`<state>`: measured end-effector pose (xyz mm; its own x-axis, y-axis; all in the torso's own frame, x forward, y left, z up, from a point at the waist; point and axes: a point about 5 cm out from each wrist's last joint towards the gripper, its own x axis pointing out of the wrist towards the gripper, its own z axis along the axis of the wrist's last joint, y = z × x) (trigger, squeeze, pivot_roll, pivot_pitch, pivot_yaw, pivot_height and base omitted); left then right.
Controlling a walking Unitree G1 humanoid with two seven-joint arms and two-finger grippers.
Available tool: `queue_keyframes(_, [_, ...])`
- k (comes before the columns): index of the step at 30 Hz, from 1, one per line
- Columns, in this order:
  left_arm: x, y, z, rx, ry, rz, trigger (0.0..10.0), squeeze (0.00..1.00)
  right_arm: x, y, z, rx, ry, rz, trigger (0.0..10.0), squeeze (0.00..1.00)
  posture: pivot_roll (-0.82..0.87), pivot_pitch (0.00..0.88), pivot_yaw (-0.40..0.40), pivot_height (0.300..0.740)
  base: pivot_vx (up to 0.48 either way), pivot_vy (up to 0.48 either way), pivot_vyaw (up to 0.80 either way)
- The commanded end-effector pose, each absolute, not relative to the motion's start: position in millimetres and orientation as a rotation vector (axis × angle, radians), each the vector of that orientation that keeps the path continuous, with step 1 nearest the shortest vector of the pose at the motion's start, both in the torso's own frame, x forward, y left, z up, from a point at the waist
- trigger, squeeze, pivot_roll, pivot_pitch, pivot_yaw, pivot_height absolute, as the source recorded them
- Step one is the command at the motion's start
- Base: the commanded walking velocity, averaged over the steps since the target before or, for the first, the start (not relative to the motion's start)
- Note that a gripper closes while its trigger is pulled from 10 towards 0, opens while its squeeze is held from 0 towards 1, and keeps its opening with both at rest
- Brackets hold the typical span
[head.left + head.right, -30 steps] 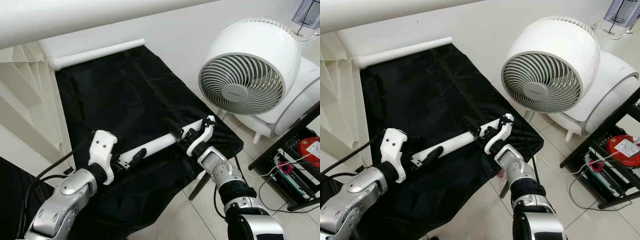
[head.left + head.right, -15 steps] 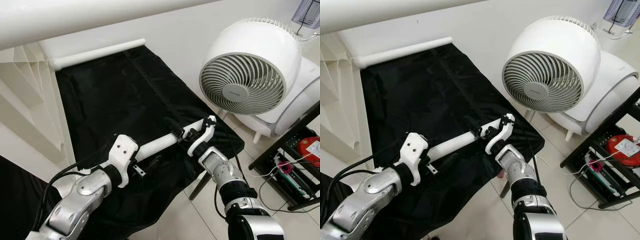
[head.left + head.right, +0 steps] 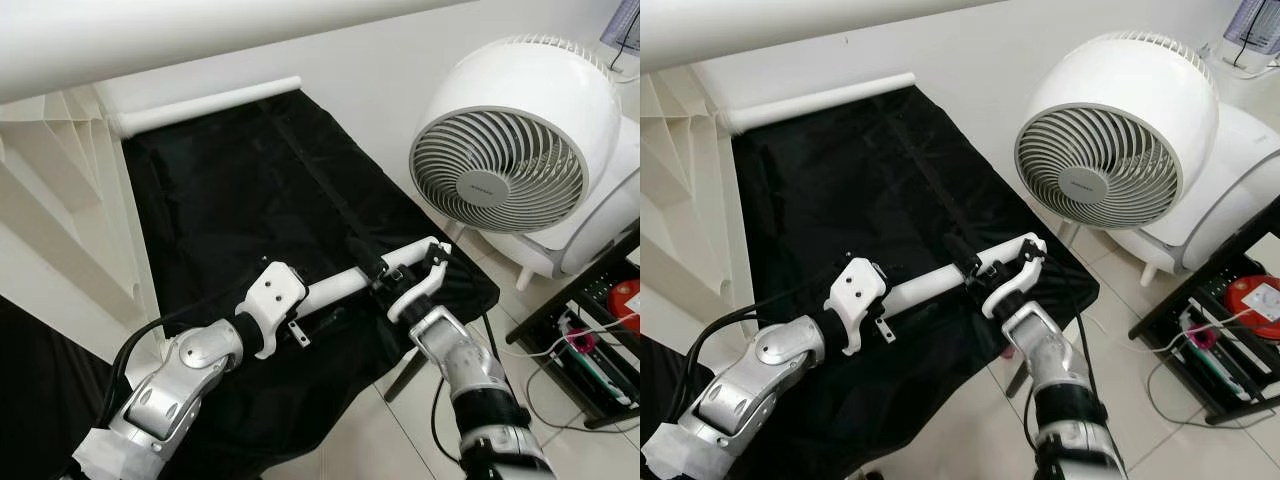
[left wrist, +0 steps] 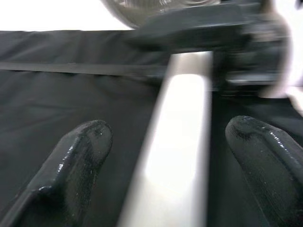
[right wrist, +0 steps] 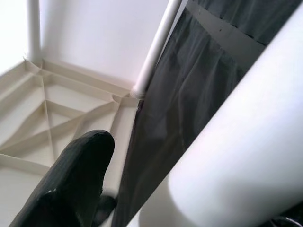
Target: Building children table
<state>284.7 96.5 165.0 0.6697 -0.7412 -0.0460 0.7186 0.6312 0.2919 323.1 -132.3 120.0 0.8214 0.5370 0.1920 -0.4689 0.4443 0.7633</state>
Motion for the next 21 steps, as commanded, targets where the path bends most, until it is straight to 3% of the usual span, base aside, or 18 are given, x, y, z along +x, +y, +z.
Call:
queue_keyframes(1, [291.8, 111.2, 141.9, 0.302, 0.029, -0.684, 10.0, 0.0, 299.5, -140.3, 79.3, 1.001, 0.25, 0.512, 10.0, 0.0, -0.03, 0.184, 0.014, 0.74, 0.0, 0.0, 0.0])
queue_keyframes(14, [304.7, 113.2, 145.6, 0.302, 0.009, -0.681, 10.0, 0.0, 271.5, -152.9, 97.2, 1.12, 0.161, 0.473, 10.0, 0.0, -0.06, 0.167, 0.028, 0.74, 0.0, 0.0, 0.0])
queue_keyframes(21, [280.0, 96.7, 166.2, 0.159, -0.114, -0.939, 10.0, 0.0, 277.0, -154.4, 102.5, 1.13, 0.159, 0.473, 10.0, 0.0, -0.05, 0.166, 0.024, 0.74, 0.0, 0.0, 0.0])
